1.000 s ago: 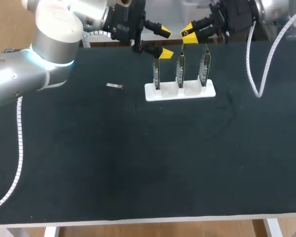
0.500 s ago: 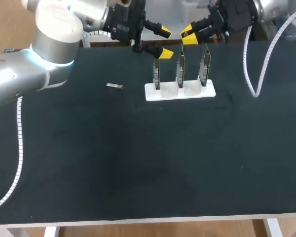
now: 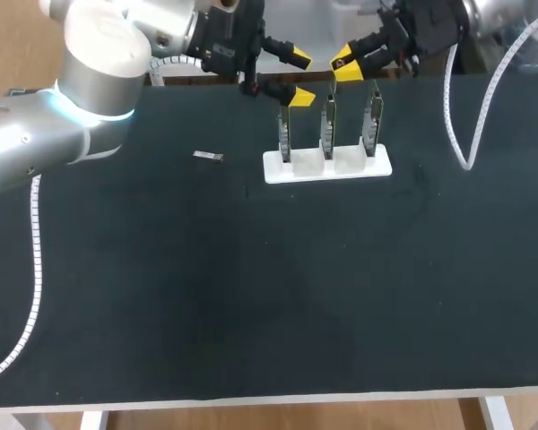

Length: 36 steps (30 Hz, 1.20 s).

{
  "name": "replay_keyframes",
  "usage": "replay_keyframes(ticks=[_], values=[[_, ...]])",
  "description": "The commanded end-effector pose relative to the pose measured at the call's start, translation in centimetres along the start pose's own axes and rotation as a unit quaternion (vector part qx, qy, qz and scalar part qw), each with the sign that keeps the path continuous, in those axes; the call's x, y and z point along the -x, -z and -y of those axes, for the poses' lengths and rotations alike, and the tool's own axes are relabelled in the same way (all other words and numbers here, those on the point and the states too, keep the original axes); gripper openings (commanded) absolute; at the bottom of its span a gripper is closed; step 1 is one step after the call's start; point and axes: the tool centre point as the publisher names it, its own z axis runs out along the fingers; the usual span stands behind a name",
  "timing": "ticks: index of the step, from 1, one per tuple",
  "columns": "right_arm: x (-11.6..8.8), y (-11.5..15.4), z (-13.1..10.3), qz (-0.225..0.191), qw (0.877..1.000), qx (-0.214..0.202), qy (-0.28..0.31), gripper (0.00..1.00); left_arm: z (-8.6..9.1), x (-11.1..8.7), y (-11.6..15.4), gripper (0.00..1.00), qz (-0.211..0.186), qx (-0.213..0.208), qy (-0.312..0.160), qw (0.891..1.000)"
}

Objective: Pick up the optical module with the left hand, and insert it into the network port with the right hand.

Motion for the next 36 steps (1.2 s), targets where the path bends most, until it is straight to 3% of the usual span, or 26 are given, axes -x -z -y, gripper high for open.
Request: replay_keyframes(ticks=[1,36], values=[[0.1,-0.1,0.9,-0.003,1.0,0.011,-0.001,0.0,-0.2,0.1,-0.1,1.0,-0.002,-0.002,0.0,1.0],[-1.2,-0.4,0.7,0.007,1.0,0.008,-0.011,0.0,-0.2,0.1,-0.1,1.0,-0.002,-0.002,0.0,1.0]])
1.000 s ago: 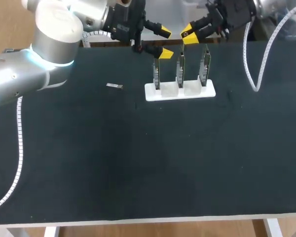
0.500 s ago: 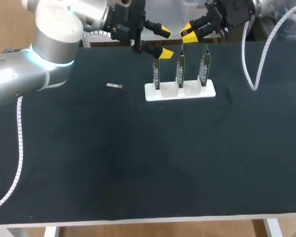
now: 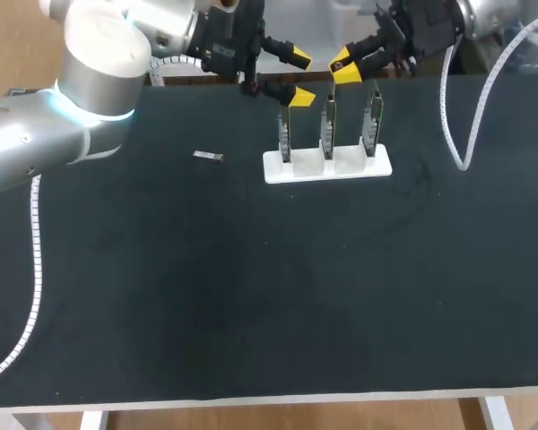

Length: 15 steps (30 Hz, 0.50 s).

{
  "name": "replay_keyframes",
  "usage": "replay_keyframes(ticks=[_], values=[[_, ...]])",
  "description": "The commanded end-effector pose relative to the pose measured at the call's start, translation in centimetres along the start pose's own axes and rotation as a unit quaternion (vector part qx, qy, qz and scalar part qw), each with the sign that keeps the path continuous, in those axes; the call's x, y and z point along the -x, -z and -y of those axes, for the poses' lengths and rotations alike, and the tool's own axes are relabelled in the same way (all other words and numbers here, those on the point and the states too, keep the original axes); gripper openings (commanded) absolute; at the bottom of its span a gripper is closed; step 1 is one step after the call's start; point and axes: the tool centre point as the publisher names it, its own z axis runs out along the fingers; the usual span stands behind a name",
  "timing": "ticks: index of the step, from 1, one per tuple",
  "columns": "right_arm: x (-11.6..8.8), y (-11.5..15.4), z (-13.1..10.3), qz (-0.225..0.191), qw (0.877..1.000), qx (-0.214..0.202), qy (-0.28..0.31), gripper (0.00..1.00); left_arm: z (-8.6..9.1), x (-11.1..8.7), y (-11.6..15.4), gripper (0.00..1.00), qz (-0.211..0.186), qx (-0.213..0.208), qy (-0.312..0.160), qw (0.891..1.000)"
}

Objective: Pick up the optical module with the left hand, and insert it into the network port with the right hand.

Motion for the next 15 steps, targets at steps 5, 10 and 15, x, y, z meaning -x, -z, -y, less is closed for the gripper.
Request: replay_keyframes(ticks=[5,10,15], values=[[-0.44,-0.47,0.09,0.0,1.0,0.009,-0.004,0.0,-0.23,0.07,-0.06,1.0,-0.002,-0.002,0.0,1.0],[-0.54,-0.55,0.19,-0.001,1.0,0.009,-0.006,0.0,-0.23,0.07,-0.06,1.0,-0.002,-0.002,0.0,1.0],[-0.66,-0.52,0.5,0.0,1.0,0.008,-0.006,0.0,-0.23,0.07,-0.06,1.0,-0.002,-0.002,0.0,1.0]])
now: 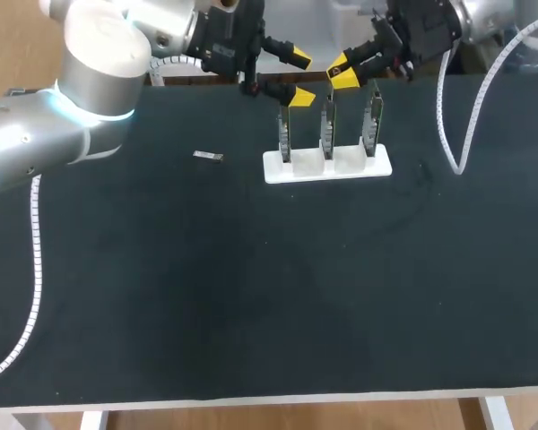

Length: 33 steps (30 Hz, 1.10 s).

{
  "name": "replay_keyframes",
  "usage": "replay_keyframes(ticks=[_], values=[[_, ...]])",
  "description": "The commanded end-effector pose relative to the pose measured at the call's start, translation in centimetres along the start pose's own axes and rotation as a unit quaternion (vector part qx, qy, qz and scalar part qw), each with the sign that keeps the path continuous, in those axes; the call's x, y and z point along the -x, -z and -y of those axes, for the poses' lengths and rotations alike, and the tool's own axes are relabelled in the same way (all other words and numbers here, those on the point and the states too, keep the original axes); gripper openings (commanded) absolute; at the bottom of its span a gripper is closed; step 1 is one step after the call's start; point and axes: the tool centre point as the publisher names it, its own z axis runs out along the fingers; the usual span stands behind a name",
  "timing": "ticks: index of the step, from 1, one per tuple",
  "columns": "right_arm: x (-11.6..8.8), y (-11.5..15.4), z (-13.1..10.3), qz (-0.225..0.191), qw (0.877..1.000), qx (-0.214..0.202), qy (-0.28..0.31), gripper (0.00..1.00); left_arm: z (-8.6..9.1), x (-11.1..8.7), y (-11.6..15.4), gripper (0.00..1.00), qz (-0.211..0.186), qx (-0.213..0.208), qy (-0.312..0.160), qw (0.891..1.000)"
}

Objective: Pick up the optical module with the left hand, and insert it into the network port with the right hand.

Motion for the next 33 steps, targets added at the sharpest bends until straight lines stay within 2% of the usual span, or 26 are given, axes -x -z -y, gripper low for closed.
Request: replay_keyframes(ticks=[1,7,33], values=[[0.04,0.04,0.62,0.003,1.0,0.005,0.002,0.0,-0.23,0.07,-0.06,1.0,-0.002,-0.002,0.0,1.0],[0.71,0.72,1.02,0.013,1.0,-0.003,0.015,0.0,-0.23,0.07,-0.06,1.0,-0.002,-0.002,0.0,1.0],[0.71,0.72,1.02,0.013,1.0,-0.003,0.015,0.0,-0.23,0.07,-0.06,1.0,-0.002,-0.002,0.0,1.0]])
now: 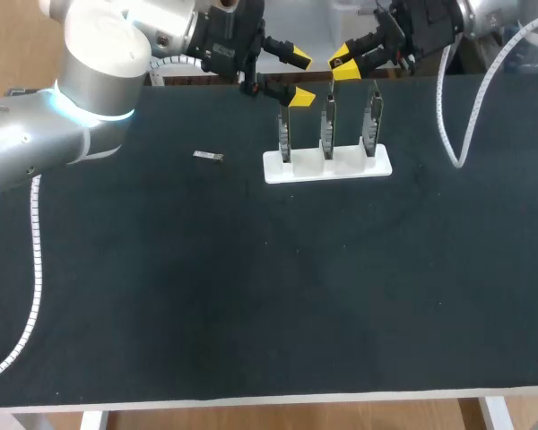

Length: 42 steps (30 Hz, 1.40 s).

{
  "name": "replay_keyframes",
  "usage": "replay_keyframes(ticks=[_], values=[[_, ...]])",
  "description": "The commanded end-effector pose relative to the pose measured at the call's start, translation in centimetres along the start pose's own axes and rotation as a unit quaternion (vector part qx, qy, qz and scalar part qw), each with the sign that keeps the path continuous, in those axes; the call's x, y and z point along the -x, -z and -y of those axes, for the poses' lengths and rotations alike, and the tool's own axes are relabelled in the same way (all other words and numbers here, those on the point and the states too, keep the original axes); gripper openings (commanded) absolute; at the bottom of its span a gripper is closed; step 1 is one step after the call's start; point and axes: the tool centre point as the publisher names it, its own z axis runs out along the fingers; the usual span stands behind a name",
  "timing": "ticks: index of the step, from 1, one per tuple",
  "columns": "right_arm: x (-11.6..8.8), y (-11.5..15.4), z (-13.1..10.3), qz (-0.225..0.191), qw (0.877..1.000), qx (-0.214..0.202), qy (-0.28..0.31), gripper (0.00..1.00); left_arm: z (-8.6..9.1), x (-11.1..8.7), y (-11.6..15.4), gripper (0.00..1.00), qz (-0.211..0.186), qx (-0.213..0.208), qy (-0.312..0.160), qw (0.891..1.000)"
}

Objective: Pick up the optical module with the left hand, and insert it into the network port with the right hand.

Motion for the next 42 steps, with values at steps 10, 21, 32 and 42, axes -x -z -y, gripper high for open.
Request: replay_keyframes(ticks=[10,21,32,42], values=[[-0.8,-0.3,0.7,-0.003,1.0,0.015,-0.008,0.0,-0.2,0.1,-0.1,1.0,-0.002,-0.002,0.0,1.0],[-0.4,-0.5,0.8,-0.009,1.0,0.024,-0.001,0.0,-0.2,0.1,-0.1,1.0,-0.002,-0.002,0.0,1.0],[-1.1,0.0,0.7,0.0,1.0,0.022,-0.006,0.0,-0.2,0.1,-0.1,1.0,-0.002,-0.002,0.0,1.0],[-2.0,-0.2,1.3,0.004,0.999,0.035,-0.015,0.0,-0.2,0.1,-0.1,1.0,-0.002,-0.002,0.0,1.0]])
